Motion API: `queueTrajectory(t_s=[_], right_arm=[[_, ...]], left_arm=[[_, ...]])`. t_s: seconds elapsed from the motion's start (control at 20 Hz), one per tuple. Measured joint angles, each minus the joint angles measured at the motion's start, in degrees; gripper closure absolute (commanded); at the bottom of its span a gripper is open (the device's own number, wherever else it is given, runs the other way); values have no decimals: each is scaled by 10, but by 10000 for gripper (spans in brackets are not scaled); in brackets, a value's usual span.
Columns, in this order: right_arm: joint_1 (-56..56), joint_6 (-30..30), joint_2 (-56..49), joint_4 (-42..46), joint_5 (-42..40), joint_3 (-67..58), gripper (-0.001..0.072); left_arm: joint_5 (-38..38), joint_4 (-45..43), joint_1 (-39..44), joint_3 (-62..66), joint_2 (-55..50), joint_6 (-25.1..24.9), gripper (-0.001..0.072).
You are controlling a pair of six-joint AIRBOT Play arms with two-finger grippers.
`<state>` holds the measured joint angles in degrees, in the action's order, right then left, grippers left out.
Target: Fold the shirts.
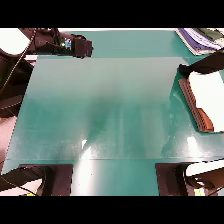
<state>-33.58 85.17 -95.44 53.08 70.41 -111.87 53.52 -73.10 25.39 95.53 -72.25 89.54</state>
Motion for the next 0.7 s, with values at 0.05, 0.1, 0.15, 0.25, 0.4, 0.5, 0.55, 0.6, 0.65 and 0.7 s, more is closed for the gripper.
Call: queueTrajectory(t_s=[0.05,0.1,0.15,0.25,0.4,0.5,0.55,0.6,0.65,0.7], right_arm=[[-6,-1,1,-11,-1,-12,690],[-9,-3,3,-19,-2,-27,690],[-11,-4,5,-25,-2,-41,690],[-15,-6,21,-31,-4,-55,690],[-27,-18,65,-35,-28,-34,690],[-40,-33,97,-35,-33,-11,690],[-47,-41,111,-35,-33,0,690],[-56,-49,125,-35,-32,12,691],[-64,-56,137,-34,-27,25,690],[-72,-61,152,-33,-22,40,690]], left_arm=[[-1,0,0,0,0,0,678],[-2,0,0,0,0,0,678],[-3,0,0,0,0,0,678],[-3,0,0,0,0,0,677],[-3,0,0,0,0,0,677],[-3,0,0,0,0,0,677],[-3,0,0,0,0,0,678],[-3,0,0,0,0,0,678],[-3,0,0,0,0,0,678],[-3,0,0,0,0,0,678]])
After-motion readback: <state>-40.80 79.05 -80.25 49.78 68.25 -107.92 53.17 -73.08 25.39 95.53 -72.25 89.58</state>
